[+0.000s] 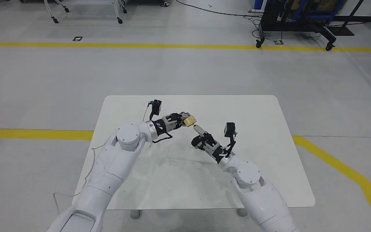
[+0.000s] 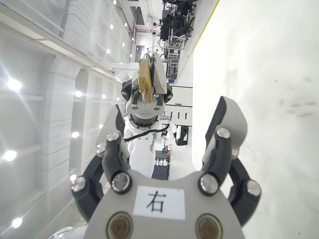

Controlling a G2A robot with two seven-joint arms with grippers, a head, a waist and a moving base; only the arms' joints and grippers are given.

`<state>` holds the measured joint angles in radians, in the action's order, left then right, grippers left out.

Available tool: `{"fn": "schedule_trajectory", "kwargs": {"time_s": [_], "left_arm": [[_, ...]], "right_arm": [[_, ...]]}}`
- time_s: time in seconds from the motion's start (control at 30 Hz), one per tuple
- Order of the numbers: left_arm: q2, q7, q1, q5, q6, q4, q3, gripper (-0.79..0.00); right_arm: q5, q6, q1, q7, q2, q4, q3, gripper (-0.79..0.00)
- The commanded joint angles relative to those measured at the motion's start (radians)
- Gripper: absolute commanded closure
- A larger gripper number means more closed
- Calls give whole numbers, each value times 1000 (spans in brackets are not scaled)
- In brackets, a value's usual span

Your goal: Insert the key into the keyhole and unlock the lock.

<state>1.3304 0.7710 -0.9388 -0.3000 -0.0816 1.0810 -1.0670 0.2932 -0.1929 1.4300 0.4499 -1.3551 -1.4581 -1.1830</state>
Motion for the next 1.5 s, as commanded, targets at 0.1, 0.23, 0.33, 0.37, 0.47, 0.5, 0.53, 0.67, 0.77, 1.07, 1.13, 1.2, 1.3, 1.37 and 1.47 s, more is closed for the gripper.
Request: {"fn": "schedule_trajectory", "kwargs": {"time_s": [0.1,0.23,0.33,0.37,0.47,0.5,0.53,0.67,0.77,1.07,1.13,1.2,1.3,1.37,1.47], "left_arm": [[-6,7,-30,-34,-41,23,-30,0],[-9,17,-41,-54,-59,32,-42,0],[-10,24,-45,-56,-67,37,-45,0],[-10,26,-46,-54,-71,39,-45,0],[-11,31,-48,-52,-76,41,-46,0],[-12,31,-48,-52,-76,42,-46,0],[-12,32,-49,-52,-76,42,-47,0],[-13,39,-50,-57,-74,43,-47,0],[-13,42,-50,-59,-76,43,-47,0],[-13,50,-44,-63,-70,37,-43,0],[-13,51,-43,-63,-70,37,-42,0],[-13,51,-42,-65,-68,35,-42,0],[-13,52,-42,-68,-68,34,-42,0],[-13,53,-41,-68,-66,34,-42,0],[-14,54,-40,-67,-68,33,-41,0]], "right_arm": [[278,-28,-6,242,6,54,-45,-372],[412,8,-37,349,4,107,-51,-326],[439,28,-71,373,1,147,-39,-323],[446,30,-81,369,-1,159,-31,-329],[473,35,-108,362,-8,194,-11,-329],[481,34,-117,360,-10,206,-6,-326],[488,34,-125,358,-12,218,-1,-323],[500,27,-147,351,-18,250,11,-311],[500,12,-154,346,-20,258,15,-296],[481,-2,-149,332,-23,241,32,-225],[480,-2,-150,330,-23,239,35,-191],[475,-2,-151,327,-24,237,37,-191],[471,-3,-151,322,-24,233,40,-197],[470,0,-151,320,-24,231,42,-200],[477,8,-152,315,-25,230,43,-172]]}}
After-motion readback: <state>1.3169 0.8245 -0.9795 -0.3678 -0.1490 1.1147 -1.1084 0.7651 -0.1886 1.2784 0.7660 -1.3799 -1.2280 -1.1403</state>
